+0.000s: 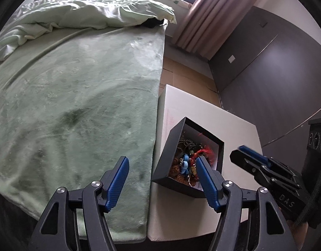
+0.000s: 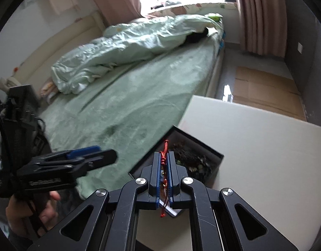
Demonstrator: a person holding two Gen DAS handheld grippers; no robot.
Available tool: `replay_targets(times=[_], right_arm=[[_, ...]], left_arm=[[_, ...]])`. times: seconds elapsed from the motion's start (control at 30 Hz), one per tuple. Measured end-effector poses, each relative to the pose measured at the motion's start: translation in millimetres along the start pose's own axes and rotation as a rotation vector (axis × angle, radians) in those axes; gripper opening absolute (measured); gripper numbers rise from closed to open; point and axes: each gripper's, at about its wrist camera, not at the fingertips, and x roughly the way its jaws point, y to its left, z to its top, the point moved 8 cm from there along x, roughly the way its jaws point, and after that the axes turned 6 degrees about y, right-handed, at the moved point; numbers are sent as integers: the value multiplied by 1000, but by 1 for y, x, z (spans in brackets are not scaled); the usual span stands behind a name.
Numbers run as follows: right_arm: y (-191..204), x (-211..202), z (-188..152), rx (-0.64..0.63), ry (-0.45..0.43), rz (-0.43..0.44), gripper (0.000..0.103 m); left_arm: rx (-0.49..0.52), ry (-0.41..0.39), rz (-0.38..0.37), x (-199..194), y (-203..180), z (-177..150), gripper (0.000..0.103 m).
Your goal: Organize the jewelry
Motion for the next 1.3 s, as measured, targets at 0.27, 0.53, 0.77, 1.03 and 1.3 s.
replay_targets(times=[0.27, 0.53, 0.77, 1.03, 1.3], right_arm=[[-20, -30, -16, 84, -55, -21, 55], [-38, -59, -40, 159, -98, -41, 55], [-60, -96, -64, 239, -164, -62, 66], [-60, -135, -89, 255, -207, -63, 101], [-51, -169, -109, 246, -241, -78, 103]], left_arm=[[30, -14, -11, -8, -12, -7, 69], [113, -59, -13, -24, -42, -21, 90], [176, -91, 8, -42, -75, -35, 97], [240, -111, 56, -69, -104, -60, 103], [292, -169, 74, -105, -129, -84, 103]])
